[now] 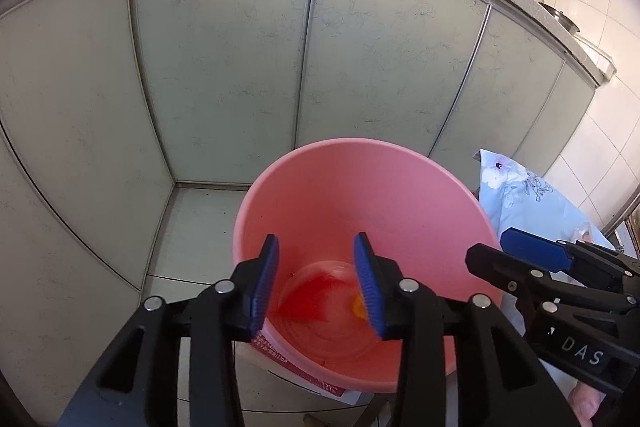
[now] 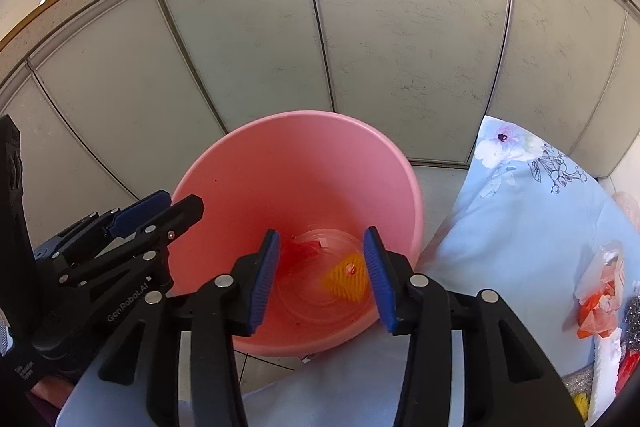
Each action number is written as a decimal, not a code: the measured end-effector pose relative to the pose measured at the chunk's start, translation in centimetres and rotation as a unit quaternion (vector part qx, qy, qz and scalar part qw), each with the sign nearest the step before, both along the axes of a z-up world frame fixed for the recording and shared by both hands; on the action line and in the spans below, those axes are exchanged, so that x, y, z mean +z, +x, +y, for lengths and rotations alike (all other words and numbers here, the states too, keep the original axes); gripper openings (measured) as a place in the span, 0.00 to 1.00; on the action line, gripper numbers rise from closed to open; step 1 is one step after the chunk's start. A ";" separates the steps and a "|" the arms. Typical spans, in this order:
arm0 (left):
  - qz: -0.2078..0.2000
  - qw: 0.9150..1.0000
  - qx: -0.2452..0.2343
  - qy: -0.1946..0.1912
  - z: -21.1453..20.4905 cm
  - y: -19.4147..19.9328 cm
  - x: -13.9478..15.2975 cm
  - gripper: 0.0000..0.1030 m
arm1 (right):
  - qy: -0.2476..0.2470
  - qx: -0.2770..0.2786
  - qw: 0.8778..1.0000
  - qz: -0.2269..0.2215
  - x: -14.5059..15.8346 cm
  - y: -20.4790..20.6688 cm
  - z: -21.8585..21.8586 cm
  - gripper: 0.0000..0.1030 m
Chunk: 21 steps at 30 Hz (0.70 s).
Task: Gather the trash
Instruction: 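Open both tools to drop the mesh bag and foam net into the bucket, then move both tools back to the trash on the table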
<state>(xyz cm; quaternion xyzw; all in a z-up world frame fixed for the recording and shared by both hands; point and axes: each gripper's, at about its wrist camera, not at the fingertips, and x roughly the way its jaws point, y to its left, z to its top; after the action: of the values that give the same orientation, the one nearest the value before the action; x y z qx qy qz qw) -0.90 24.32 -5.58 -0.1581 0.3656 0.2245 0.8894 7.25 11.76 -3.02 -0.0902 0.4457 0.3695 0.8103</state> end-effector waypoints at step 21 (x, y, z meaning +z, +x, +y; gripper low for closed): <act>-0.072 0.989 -0.131 0.013 -10.3 0.7 7.0 0.48 | 0.033 -0.126 0.989 -0.066 6.0 -4.4 -15.8 0.43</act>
<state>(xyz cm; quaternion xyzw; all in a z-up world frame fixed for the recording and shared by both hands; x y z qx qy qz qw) -0.21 14.06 1.40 -0.1133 0.3155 0.0988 0.9370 2.85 -4.07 3.00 -0.0307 0.3867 0.2726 0.8805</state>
